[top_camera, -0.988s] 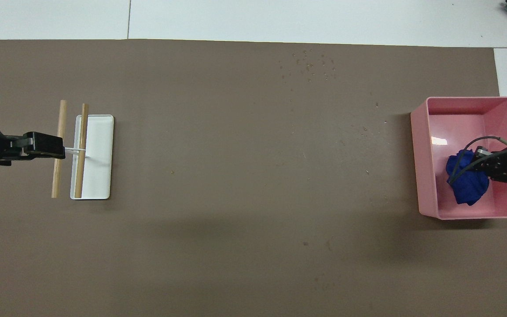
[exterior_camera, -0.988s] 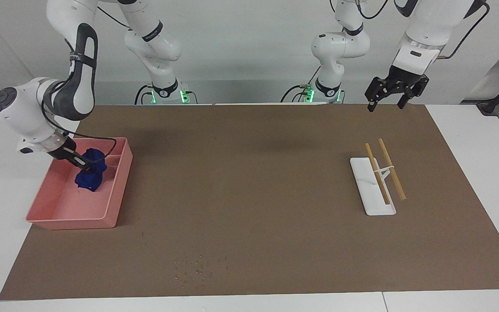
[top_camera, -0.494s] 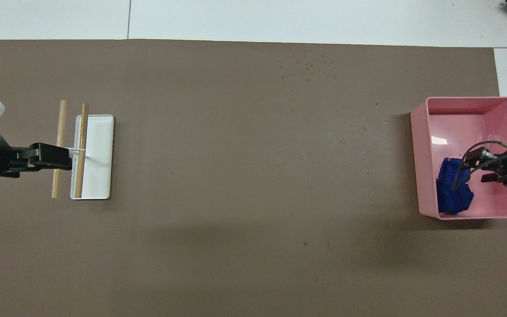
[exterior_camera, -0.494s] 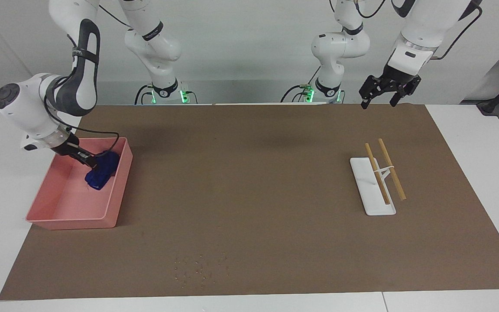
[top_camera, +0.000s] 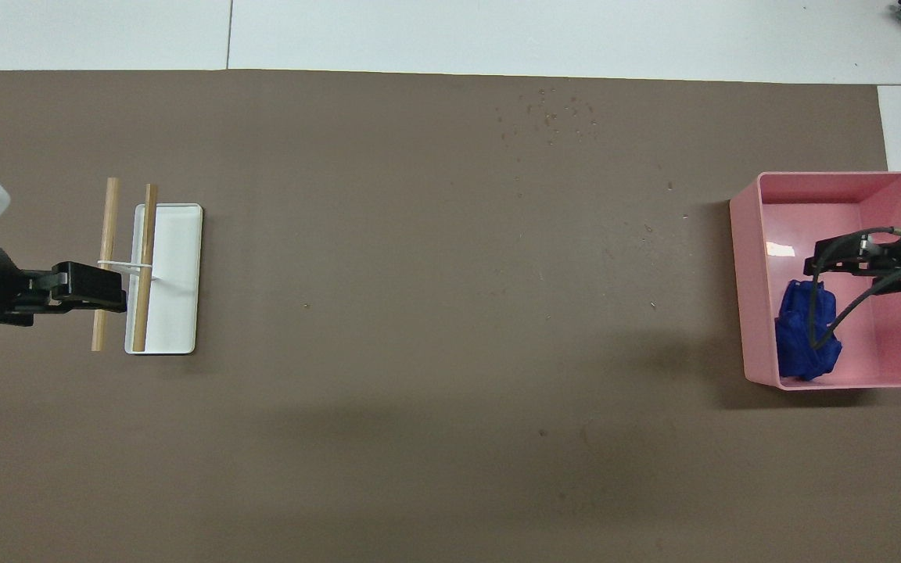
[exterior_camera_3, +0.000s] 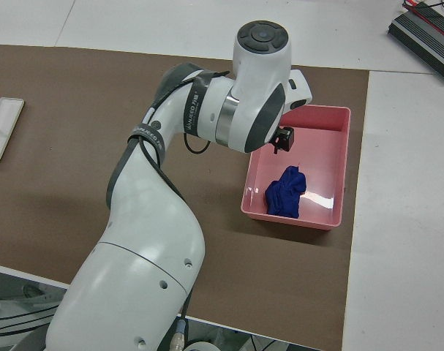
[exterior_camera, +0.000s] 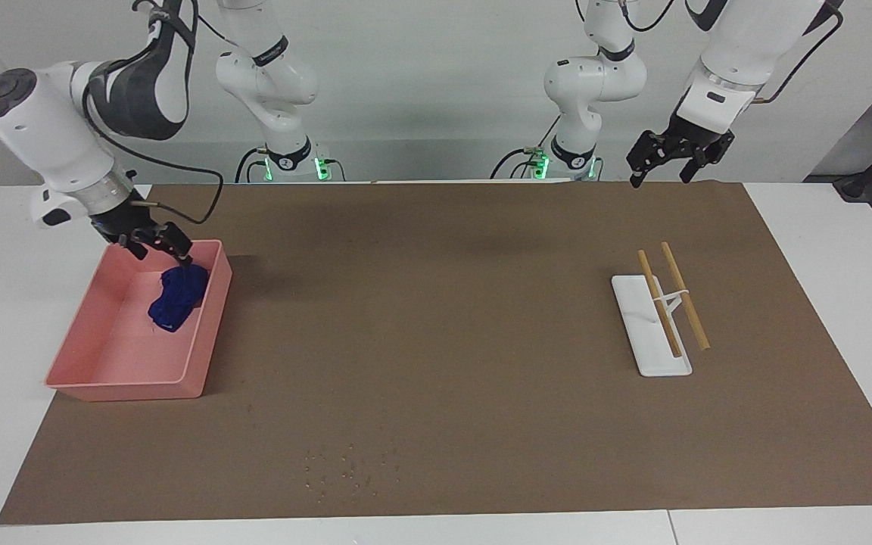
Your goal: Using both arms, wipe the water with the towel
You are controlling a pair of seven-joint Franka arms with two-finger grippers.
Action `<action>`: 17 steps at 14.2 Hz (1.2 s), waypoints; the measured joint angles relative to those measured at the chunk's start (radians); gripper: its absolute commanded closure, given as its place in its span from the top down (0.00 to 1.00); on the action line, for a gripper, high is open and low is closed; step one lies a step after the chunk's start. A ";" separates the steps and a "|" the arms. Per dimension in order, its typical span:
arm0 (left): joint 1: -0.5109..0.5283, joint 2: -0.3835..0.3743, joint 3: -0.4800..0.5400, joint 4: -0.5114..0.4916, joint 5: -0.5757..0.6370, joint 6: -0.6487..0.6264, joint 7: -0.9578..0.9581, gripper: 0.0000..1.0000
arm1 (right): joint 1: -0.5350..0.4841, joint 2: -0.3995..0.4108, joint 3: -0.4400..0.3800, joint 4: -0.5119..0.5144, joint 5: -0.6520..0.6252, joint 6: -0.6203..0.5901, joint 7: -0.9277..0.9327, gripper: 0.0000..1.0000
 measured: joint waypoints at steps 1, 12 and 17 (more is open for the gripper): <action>0.001 0.000 0.000 0.000 0.000 -0.005 0.000 1.00 | 0.040 -0.011 0.002 0.006 0.000 -0.020 0.000 1.00; 0.003 -0.002 0.001 0.000 0.000 -0.020 -0.001 1.00 | 0.231 0.030 -0.005 0.391 -0.072 -0.330 0.134 1.00; 0.030 -0.005 0.003 0.000 0.000 -0.034 -0.002 1.00 | 0.219 0.020 -0.017 0.360 -0.072 -0.362 0.134 1.00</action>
